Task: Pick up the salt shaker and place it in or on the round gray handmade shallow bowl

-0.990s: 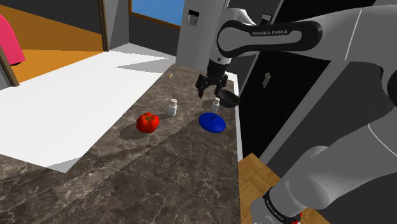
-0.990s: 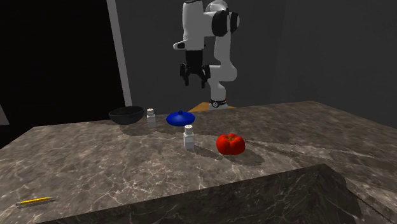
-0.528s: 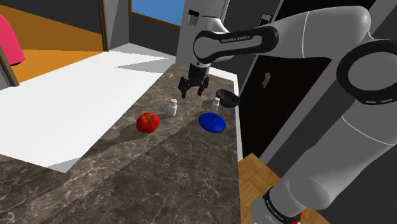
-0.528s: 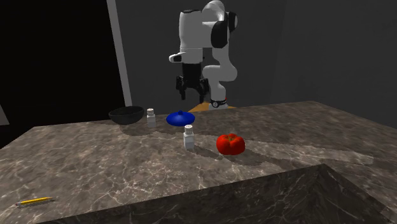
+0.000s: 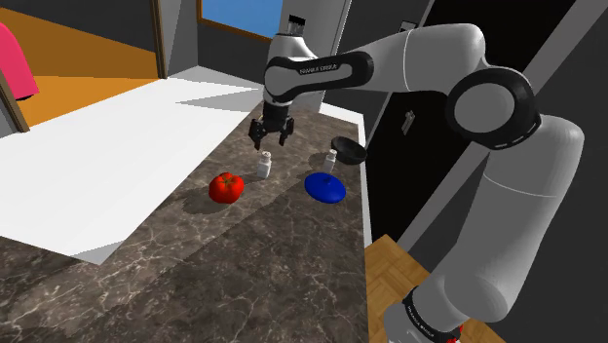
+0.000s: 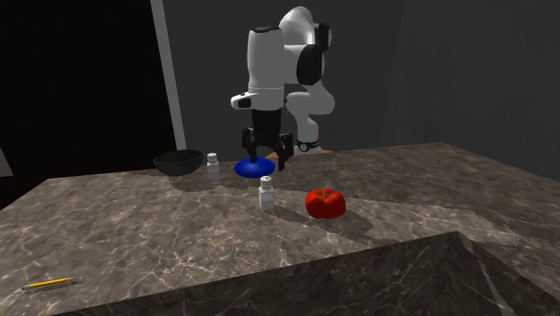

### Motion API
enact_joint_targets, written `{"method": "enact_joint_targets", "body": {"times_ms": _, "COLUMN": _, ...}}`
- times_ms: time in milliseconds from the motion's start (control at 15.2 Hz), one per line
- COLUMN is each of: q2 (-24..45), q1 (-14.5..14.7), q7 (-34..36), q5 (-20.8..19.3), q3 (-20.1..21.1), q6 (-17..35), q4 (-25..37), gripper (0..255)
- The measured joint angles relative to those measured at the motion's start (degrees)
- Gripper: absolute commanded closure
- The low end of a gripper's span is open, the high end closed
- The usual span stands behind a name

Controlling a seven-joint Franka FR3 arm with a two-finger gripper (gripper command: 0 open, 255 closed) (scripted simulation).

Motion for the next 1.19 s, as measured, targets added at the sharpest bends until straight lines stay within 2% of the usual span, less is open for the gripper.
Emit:
{"method": "enact_joint_targets", "body": {"times_ms": 462, "q2": 2.60, "q1": 0.10, "q7": 0.26, "q5": -0.36, "q3": -0.10, "q6": 4.43, "q4": -1.82, "gripper": 0}}
{"method": "enact_joint_targets", "body": {"times_ms": 858, "q2": 2.88, "q1": 0.10, "q7": 0.26, "q5": -0.39, "q3": -0.12, "q6": 4.97, "q4": -2.04, "gripper": 0}}
{"method": "enact_joint_targets", "body": {"times_ms": 924, "q2": 2.88, "q1": 0.10, "q7": 0.26, "q5": -0.39, "q3": -0.12, "q6": 4.97, "q4": -2.04, "gripper": 255}}
{"method": "enact_joint_targets", "body": {"times_ms": 1188, "q2": 2.87, "q1": 0.09, "q7": 0.26, "q5": -0.40, "q3": -0.12, "q6": 4.98, "q4": -2.04, "gripper": 255}}
